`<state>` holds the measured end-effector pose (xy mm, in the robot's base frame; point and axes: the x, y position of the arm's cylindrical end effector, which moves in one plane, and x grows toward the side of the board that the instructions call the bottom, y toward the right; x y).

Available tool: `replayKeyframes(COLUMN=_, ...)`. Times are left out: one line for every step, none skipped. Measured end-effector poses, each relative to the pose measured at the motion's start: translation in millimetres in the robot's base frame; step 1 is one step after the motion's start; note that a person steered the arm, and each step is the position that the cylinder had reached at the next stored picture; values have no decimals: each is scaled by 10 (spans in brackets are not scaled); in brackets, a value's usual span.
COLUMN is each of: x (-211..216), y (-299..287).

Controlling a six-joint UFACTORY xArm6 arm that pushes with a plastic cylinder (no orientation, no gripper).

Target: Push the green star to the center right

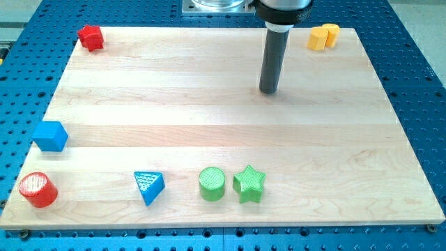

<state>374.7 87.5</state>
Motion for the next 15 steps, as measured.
replayKeyframes(x=15, y=0)
replayKeyframes(x=32, y=0)
replayKeyframes(x=52, y=0)
replayKeyframes(x=83, y=0)
replayKeyframes(x=104, y=0)
replayKeyframes(x=125, y=0)
replayKeyframes(x=318, y=185)
replayKeyframes(x=992, y=729)
replayKeyframes(x=1825, y=694)
replayKeyframes(x=2436, y=359)
replayKeyframes(x=2441, y=46)
replayKeyframes(x=2441, y=-358)
replayKeyframes(x=2332, y=-130)
replayKeyframes(x=2156, y=309)
replayKeyframes(x=2317, y=307)
